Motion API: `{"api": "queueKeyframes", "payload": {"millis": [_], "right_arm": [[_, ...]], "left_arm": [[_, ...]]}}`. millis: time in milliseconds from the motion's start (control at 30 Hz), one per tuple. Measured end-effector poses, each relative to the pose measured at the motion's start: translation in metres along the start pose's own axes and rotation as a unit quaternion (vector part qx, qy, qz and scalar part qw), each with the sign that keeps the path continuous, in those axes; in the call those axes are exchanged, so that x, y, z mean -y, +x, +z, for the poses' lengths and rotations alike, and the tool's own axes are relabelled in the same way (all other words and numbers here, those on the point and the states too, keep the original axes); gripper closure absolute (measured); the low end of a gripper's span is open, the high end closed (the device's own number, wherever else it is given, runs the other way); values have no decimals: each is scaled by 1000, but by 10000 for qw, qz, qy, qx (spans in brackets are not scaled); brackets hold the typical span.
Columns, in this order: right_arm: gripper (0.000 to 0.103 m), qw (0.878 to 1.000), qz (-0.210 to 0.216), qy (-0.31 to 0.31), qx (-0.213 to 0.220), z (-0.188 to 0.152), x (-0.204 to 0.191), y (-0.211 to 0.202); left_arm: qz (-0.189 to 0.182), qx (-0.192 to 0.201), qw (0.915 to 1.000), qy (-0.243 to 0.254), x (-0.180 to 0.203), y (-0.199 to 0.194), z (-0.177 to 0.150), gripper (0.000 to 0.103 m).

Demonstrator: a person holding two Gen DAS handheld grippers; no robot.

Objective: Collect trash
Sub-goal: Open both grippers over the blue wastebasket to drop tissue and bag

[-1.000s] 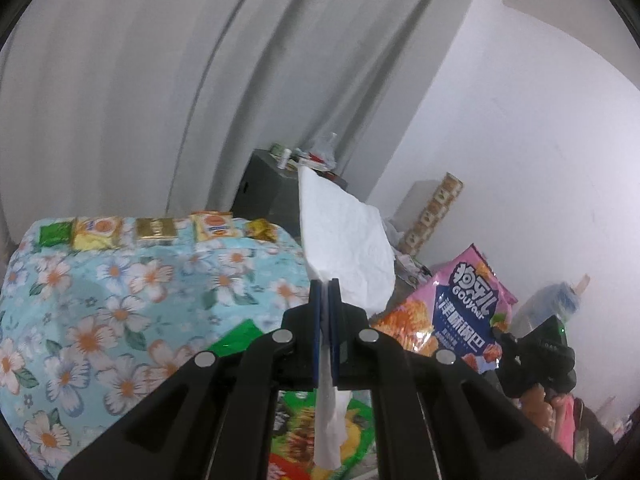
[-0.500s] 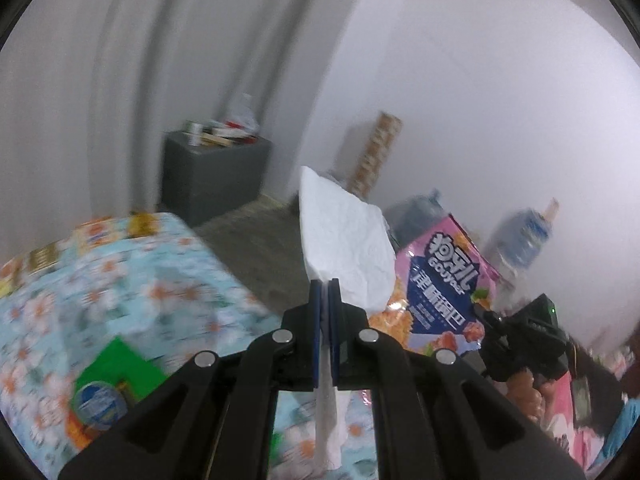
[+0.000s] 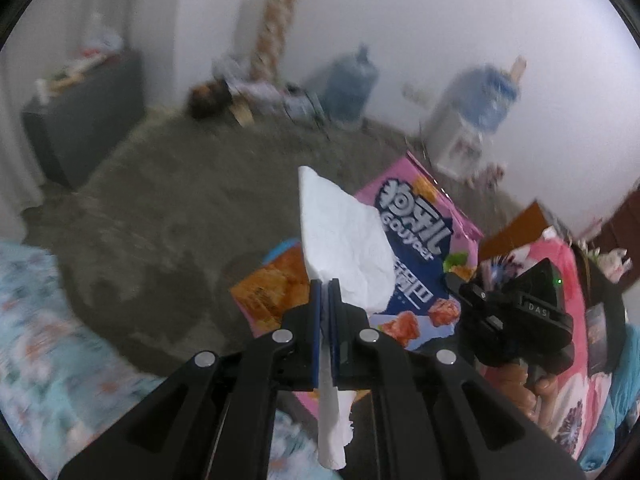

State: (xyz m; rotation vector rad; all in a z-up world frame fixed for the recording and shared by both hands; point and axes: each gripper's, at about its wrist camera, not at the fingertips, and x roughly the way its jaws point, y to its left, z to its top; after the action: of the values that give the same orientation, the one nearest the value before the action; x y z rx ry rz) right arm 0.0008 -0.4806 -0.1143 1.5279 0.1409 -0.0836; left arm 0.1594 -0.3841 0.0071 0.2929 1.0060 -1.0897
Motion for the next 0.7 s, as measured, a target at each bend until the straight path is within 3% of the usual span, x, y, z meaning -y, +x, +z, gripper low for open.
{"api": "queueKeyframes", "payload": {"millis": [300,333,367,433,467,500,567,700], "right_arm": [[101,9931,-747,800,423,47,104,23],[100,9908,-925,859,482,52,119,28],[98,9886,-1104,892,508,56,129,27],[79,9802,-1596,1055,506,59,153,35],[65,9734,-1970,1075,459,61,166,39],[60,9665,-2289,1074,441,62,174,41],[60,9509,-2863,1118,354,58,186,43],[51,9496,-2984,854,430,51,174,34]], "left_arm": [[141,-962,9952,89,10,162,29,99],[145,-1048,9943,107,8,174,29,94],[202,-1275,9916,109,5,195,29,80],[366,-1613,9862,42,-2,222,23,60],[452,-1719,9841,28,-6,233,22,57],[536,-1802,9822,30,-6,240,19,55],[662,-1884,9799,21,-8,245,16,49],[758,-1745,9816,179,-6,233,18,43]]}}
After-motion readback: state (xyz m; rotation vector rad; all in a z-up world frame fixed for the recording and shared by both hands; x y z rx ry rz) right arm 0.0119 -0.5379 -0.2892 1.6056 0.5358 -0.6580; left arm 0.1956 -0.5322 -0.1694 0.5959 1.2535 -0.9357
